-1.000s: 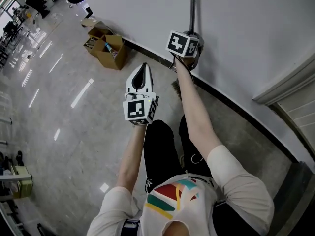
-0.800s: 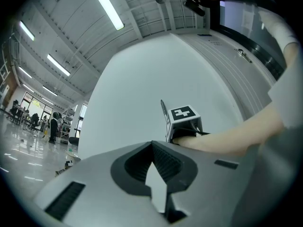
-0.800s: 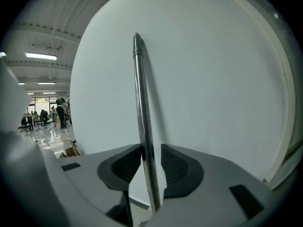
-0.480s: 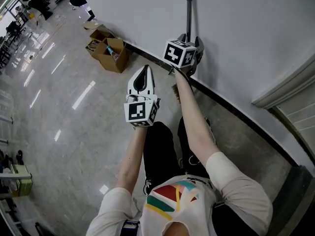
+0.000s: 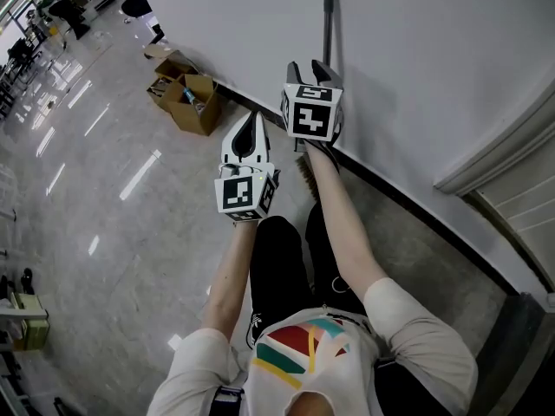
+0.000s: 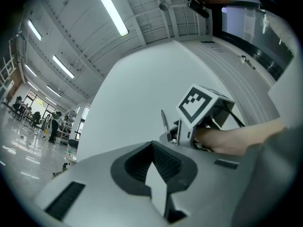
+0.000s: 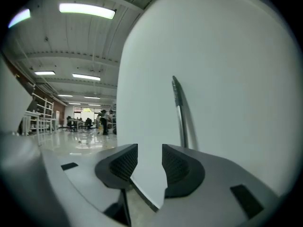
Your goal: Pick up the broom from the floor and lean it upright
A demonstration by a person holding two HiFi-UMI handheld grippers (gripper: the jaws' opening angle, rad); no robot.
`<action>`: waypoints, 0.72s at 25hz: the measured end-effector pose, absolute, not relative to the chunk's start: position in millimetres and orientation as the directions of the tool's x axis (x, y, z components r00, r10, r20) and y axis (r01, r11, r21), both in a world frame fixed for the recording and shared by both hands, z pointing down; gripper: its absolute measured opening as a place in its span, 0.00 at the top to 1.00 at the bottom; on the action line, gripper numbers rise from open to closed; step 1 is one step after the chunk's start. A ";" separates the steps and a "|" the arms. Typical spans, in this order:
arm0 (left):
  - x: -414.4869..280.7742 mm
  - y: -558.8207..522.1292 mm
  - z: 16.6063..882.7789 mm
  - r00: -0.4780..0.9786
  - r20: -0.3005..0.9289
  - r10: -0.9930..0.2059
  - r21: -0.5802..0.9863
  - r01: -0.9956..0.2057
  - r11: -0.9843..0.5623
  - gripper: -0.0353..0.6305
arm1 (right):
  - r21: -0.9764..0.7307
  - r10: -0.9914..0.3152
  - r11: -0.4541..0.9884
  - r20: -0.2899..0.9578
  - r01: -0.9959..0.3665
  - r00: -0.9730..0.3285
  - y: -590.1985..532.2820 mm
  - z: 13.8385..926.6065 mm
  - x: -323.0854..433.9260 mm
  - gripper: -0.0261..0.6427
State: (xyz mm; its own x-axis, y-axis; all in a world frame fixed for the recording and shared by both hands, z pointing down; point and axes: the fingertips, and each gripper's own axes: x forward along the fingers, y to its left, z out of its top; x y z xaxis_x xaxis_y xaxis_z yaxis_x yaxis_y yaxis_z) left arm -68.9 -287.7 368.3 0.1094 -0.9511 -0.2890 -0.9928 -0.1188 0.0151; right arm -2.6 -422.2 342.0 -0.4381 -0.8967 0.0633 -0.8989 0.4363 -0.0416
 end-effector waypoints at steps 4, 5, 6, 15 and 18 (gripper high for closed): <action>-69.8 -282.5 357.1 0.087 -0.297 -0.951 0.030 -0.994 -0.101 0.88 | -0.095 -0.770 0.632 0.034 -0.769 -0.637 -380.6 334.4 -23.0 0.71; -70.7 -280.1 354.5 0.082 -0.297 -0.951 0.036 -0.995 -0.096 0.88 | -0.092 -0.743 0.665 0.029 -0.741 -0.669 -369.3 333.4 -24.5 0.74; -72.4 -277.6 352.6 0.075 -0.297 -0.952 0.045 -0.995 -0.092 0.88 | -0.076 -0.718 0.692 0.027 -0.718 -0.695 -358.4 332.6 -25.6 0.80; -78.2 -240.0 363.8 0.039 -0.247 -0.968 0.095 -0.993 -0.065 0.88 | 0.084 -0.563 0.826 0.099 -0.557 -0.821 -279.9 381.3 -36.7 0.94; -84.7 -227.1 380.1 0.003 -0.214 -0.977 0.092 -0.995 -0.023 0.88 | 0.048 -0.532 0.847 0.120 -0.530 -0.838 -261.9 408.6 -42.3 0.94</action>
State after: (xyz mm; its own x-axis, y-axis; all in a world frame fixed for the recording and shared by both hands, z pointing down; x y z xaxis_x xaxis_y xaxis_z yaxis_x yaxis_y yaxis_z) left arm -84.7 -227.1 380.1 0.0030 -0.9767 -0.2145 -0.9955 -0.0233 0.0922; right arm -42.3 -261.9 408.6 -0.8383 -0.5317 0.1204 -0.5301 0.8466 0.0479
